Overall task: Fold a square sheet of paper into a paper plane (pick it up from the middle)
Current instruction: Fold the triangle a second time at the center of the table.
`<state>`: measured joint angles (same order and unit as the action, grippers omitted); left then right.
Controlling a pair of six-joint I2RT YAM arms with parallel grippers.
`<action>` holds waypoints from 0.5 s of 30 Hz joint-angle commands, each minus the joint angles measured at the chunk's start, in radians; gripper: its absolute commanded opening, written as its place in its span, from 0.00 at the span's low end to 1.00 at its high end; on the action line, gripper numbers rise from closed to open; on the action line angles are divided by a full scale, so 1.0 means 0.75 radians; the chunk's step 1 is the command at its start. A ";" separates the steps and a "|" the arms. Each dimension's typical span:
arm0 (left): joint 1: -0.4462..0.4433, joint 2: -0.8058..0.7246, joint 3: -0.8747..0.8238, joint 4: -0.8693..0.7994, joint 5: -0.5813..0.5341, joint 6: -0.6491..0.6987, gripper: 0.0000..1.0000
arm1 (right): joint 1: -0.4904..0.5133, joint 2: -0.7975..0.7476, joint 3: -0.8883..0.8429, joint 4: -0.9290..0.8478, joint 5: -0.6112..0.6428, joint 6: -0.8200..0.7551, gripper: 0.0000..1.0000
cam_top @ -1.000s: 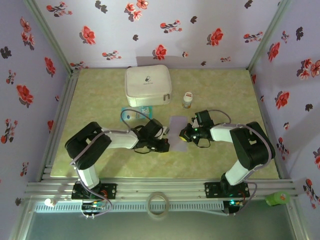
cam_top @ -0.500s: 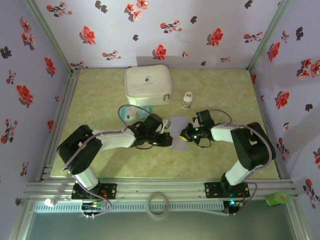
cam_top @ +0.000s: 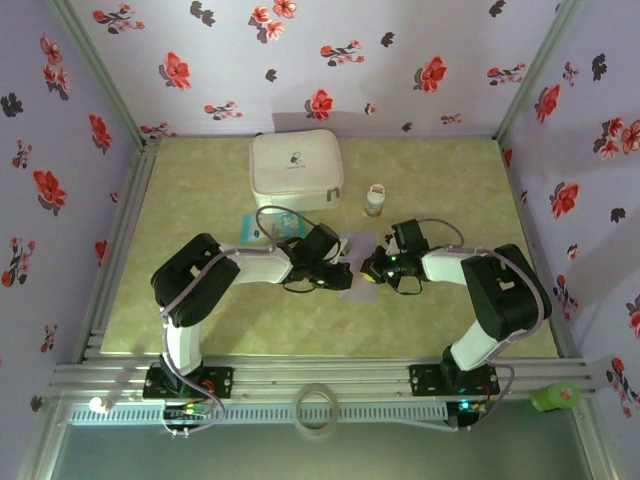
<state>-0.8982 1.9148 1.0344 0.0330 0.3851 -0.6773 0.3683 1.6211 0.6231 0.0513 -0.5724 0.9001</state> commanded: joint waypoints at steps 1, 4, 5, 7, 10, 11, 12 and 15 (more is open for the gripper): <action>0.007 0.032 -0.016 -0.030 -0.001 0.029 0.00 | -0.013 0.010 0.007 -0.079 0.051 -0.023 0.00; 0.006 0.022 -0.074 -0.005 -0.002 -0.001 0.00 | -0.015 -0.025 0.019 -0.074 0.042 -0.033 0.00; 0.004 0.017 -0.098 0.009 -0.002 -0.012 0.00 | -0.013 -0.041 0.025 -0.073 0.034 -0.036 0.00; 0.002 0.010 -0.131 0.030 -0.002 -0.026 0.00 | -0.013 -0.071 0.026 -0.060 0.013 -0.038 0.00; -0.006 0.001 -0.159 0.064 -0.009 -0.055 0.00 | -0.007 -0.116 -0.006 -0.022 -0.027 -0.022 0.00; -0.010 0.001 -0.164 0.072 -0.014 -0.063 0.00 | -0.001 -0.125 -0.020 0.006 -0.043 -0.011 0.01; -0.013 0.005 -0.164 0.080 -0.017 -0.067 0.00 | 0.009 -0.127 -0.024 0.026 -0.062 -0.003 0.01; -0.019 0.015 -0.150 0.079 -0.016 -0.073 0.00 | 0.047 -0.094 -0.009 0.041 -0.085 0.012 0.00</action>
<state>-0.8986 1.9053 0.9508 0.1646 0.3927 -0.7120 0.3790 1.5444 0.6205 0.0589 -0.6006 0.9005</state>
